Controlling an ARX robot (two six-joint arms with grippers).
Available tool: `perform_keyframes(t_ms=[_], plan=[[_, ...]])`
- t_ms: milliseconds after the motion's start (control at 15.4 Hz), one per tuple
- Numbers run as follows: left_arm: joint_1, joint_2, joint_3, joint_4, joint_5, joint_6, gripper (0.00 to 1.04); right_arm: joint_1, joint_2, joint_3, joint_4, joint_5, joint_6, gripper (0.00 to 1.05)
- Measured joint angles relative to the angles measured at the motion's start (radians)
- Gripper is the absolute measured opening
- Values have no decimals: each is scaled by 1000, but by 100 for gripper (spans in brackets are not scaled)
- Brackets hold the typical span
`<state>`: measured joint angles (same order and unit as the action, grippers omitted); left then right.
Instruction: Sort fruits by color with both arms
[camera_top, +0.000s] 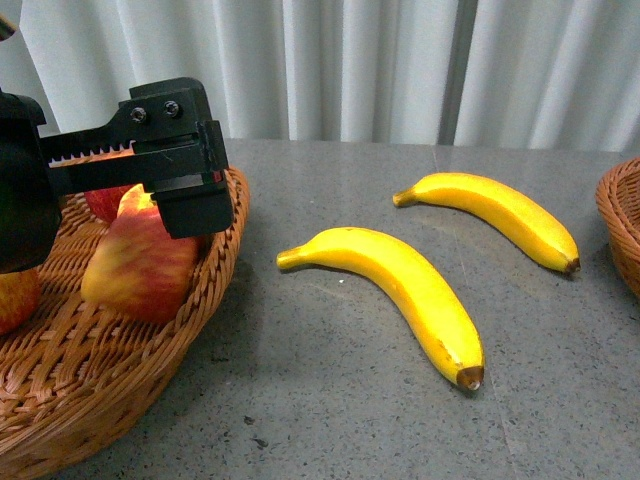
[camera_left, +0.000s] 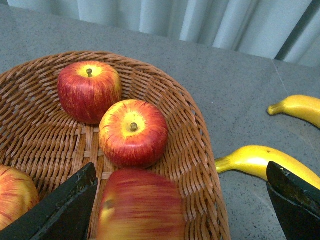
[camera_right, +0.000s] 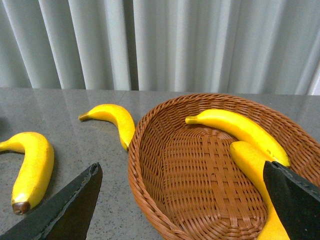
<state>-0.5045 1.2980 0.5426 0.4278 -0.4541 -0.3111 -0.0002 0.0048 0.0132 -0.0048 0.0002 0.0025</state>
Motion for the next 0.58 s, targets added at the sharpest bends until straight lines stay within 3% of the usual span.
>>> perform_keyframes(t_ms=[325,520,585], plan=[[-40,-196,-17,-43,-56,10,98,0,0,0,0,0,0,98],[63,-355,-84,-109,-28,-49,98,0,0,0,0,0,0,98],[126,-399,-152,2,38,-13,91,0,0,0,0,0,0,98]])
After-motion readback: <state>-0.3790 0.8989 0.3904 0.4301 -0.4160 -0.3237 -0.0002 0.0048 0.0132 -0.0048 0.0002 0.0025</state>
